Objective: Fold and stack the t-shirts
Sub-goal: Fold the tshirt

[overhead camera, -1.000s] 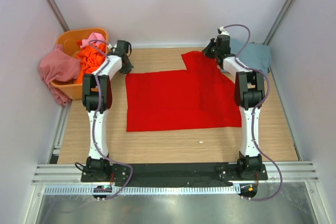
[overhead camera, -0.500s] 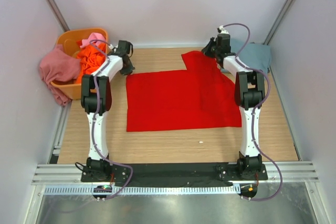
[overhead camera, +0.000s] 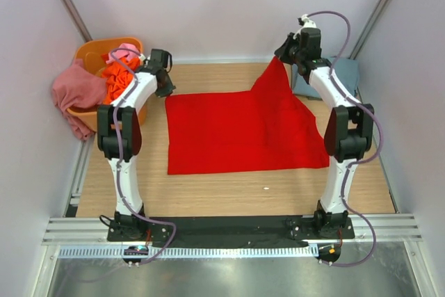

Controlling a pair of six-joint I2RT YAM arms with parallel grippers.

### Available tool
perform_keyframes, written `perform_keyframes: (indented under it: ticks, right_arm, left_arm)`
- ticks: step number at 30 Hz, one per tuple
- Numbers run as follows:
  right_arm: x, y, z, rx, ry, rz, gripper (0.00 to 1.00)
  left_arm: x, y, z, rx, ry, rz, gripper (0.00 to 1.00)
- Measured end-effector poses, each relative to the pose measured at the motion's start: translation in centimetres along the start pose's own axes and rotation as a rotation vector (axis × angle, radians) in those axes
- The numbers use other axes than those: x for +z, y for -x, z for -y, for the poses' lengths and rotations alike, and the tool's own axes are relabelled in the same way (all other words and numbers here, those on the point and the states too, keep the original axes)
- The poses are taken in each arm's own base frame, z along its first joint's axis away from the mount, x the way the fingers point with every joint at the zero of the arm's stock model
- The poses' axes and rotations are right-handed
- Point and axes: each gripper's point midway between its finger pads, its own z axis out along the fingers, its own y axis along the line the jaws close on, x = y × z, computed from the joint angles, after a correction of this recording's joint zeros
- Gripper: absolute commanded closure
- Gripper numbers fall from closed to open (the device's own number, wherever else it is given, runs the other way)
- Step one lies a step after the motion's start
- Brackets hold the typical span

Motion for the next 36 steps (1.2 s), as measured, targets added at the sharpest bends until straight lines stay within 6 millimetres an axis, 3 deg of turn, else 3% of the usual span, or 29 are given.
perform_keyframes:
  ticks: [3, 6, 18, 28, 36]
  right_arm:
    - [-2.9, 1.4, -1.0, -0.017, 0.007, 0.026, 0.99]
    - [-5.5, 1.3, -1.2, -0.031, -0.003, 0.029, 0.99]
    - [-13.0, -5.6, 1.3, -0.049, -0.096, -0.083, 0.99]
    - [-18.6, -5.9, 1.5, -0.075, -0.135, -0.031, 0.99]
    - [-21.6, -8.4, 3.8, -0.073, -0.230, -0.051, 0.99]
  left_arm:
    - [-0.8, -0.9, -0.4, 0.005, 0.000, -0.017, 1.00]
    - [-1.4, -1.8, -0.9, 0.009, 0.003, -0.033, 1.00]
    - [-4.6, -4.4, -2.4, 0.020, -0.003, -0.057, 1.00]
    - [-5.6, -6.4, -2.7, 0.045, -0.002, -0.079, 1.00]
    - [-5.7, -7.9, -3.1, 0.068, 0.020, -0.099, 1.00]
